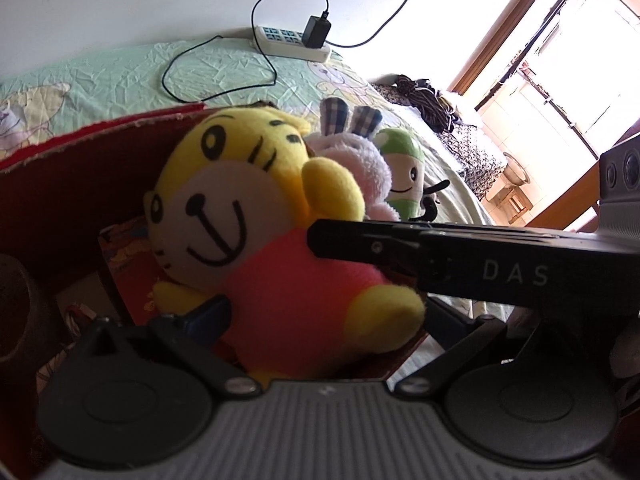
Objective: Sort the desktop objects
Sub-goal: 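Lower the tiger plush into the red box and open the right gripper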
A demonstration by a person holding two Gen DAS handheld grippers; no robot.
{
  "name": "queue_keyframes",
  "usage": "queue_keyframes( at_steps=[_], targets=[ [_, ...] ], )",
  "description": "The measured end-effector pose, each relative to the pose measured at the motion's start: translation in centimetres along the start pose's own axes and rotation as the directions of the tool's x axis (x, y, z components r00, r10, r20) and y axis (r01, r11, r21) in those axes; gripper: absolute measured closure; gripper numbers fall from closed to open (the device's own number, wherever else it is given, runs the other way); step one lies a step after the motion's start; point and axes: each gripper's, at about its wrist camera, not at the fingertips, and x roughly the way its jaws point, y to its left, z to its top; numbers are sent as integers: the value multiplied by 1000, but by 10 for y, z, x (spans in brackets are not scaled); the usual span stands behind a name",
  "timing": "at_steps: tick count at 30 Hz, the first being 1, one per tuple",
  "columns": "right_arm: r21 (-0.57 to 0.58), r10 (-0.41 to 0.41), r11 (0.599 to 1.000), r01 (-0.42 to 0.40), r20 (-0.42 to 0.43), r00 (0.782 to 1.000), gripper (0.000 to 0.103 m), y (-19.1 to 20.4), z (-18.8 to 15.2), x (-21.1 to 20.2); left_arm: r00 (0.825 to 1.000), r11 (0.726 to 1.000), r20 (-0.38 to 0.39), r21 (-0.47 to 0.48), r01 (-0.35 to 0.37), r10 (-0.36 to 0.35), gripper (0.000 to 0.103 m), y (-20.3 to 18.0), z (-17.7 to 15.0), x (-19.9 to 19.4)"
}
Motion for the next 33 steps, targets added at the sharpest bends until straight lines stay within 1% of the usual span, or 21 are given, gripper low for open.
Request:
queue_keyframes(
  at_steps=[6,15,20,26,33],
  targets=[
    [-33,-1,999,2,18,1000,77,3,-4,-1,998,998,19,-12,-56,56,2,0,3,-7],
    [-17,19,1000,-19,15,1000,77,-1,-7,-8,994,993,12,-51,-110,111,1,-3,-1,-8],
    [19,45,999,-45,11,999,77,-5,-11,-15,987,986,18,-52,-159,160,1,-10,-5,-12],
    [55,81,995,-82,19,997,77,-12,-17,-24,975,974,21,-45,-221,222,1,-21,-8,-16],
    [80,117,990,-119,28,993,77,-18,-19,-30,964,963,27,-59,-264,266,1,-28,-12,-17]
  ],
)
